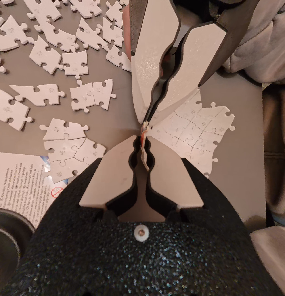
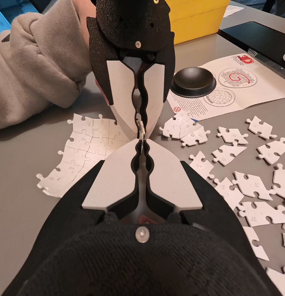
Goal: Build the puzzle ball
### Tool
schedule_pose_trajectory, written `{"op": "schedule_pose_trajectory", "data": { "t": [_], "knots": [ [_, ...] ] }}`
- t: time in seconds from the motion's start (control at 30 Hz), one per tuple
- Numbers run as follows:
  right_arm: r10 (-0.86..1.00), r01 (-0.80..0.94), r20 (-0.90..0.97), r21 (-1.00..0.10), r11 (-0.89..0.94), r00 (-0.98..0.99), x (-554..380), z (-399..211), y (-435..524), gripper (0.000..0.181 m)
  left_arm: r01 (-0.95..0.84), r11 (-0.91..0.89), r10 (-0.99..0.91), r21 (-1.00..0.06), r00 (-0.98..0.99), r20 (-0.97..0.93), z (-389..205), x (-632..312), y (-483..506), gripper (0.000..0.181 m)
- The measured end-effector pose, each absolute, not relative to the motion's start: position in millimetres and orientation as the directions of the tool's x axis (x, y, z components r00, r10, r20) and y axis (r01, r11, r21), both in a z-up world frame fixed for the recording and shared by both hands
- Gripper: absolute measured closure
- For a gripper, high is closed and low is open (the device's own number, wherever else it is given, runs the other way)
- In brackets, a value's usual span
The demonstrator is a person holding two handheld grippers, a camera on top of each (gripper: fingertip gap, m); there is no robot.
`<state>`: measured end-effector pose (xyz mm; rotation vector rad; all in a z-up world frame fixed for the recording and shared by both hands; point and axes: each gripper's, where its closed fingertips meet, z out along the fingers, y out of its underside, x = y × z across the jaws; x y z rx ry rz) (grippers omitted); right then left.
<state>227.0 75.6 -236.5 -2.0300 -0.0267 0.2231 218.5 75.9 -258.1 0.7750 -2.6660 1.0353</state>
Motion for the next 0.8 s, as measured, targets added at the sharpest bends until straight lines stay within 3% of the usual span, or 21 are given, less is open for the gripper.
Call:
{"op": "schedule_pose_trajectory", "data": {
  "t": [0.03, 0.8],
  "knots": [
    [0.110, -0.082, -0.147, -0.887, -0.455, 0.983, 227.7, -236.8, 75.7, 0.179, -0.528, 0.621, -0.406, -0.579, -0.849, 0.340, -258.0, 218.8, 76.0, 0.176],
    [0.085, -0.109, -0.166, -0.881, -0.460, 0.982, 231.2, -237.2, 76.7, 0.179, -0.535, 0.602, -0.422, -0.593, -0.844, 0.332, -260.5, 223.4, 77.4, 0.177]
  ]
}}
